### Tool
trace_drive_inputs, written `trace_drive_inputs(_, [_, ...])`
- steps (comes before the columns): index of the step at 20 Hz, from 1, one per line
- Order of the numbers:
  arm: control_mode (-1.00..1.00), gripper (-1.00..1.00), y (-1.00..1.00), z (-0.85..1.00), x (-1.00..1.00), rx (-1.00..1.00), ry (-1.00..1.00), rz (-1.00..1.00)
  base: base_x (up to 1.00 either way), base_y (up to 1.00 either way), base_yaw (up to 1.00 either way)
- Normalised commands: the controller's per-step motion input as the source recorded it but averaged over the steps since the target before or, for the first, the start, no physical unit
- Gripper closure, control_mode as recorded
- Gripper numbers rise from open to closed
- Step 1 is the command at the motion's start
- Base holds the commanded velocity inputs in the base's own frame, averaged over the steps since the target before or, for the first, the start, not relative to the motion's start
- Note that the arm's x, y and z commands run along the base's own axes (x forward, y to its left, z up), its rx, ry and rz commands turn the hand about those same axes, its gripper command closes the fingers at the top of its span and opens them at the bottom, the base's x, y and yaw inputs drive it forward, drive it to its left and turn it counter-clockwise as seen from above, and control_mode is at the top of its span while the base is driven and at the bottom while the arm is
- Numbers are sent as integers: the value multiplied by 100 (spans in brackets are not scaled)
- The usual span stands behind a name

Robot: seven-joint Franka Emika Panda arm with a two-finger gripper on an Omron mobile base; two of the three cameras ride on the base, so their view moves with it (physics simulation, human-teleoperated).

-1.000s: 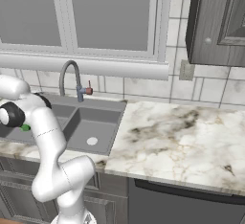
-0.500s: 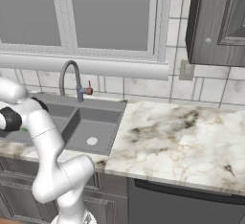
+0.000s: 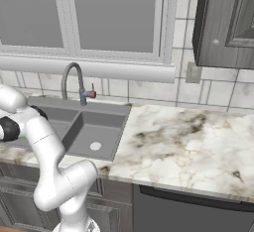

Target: Place the cup in the left basin and the glass cup in the right basin of the sink.

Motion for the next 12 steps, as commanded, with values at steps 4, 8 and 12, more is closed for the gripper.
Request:
trace_drive_inputs(4, [-100,-100,6,-6,14,0,-1,0,0,0,0])
trace_drive_inputs(8, [-100,-100,10,-7,12,0,-1,3,0,0,0])
trace_drive_inputs(12, [-100,-100,15,-5,12,0,0,5,0,0,0])
